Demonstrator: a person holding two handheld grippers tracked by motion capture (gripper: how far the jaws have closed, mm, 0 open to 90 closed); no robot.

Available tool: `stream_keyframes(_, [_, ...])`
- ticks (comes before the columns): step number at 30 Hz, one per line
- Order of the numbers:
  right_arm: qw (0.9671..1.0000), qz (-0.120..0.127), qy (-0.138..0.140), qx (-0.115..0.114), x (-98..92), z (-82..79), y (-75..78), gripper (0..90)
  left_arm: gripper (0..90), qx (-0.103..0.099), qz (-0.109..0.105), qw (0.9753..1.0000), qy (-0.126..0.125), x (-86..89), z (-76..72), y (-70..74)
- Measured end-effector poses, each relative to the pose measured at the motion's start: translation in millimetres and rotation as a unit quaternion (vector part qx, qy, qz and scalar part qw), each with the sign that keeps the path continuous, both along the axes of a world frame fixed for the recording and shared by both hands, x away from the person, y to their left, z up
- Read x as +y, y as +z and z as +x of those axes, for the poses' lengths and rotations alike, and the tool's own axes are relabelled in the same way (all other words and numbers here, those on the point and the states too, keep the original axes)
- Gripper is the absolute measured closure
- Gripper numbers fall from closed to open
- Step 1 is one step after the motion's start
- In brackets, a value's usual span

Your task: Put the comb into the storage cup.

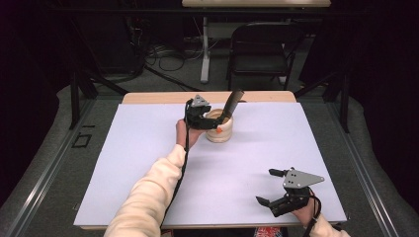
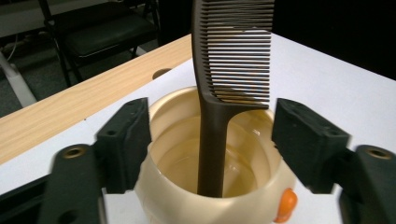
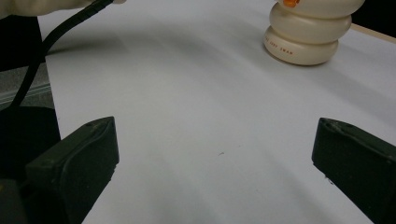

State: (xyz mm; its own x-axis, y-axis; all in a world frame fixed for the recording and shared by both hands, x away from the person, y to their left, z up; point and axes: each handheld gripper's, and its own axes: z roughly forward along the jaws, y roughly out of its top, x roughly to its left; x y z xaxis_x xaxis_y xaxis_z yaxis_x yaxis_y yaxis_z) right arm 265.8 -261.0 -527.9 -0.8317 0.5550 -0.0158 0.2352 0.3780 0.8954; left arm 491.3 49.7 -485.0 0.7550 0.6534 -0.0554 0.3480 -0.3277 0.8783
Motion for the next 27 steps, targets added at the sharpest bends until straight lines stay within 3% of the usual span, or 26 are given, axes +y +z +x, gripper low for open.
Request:
stream_keyframes(5, [1.0000, -0.001, 0.000, 0.000, -0.1, 0.0, 0.1, 0.3, 16.3, 0.003, 0.011, 0.9999, -0.005, 4.4, -4.6, 7.4])
stream_keyframes(18, [1.0000, -0.001, -0.002, 0.003, -2.1, -0.5, -0.6, 0.2, 1.8, 0.016, 0.037, 0.9991, -0.015, 21.2, -16.8, 17.4])
stream_keyframes(27, [1.0000, 0.002, -0.002, 0.003, -3.3, 0.1, -0.9, 0.2, 0.2, 0.017, 0.052, 0.9985, -0.008, 35.8, -29.2, 23.0])
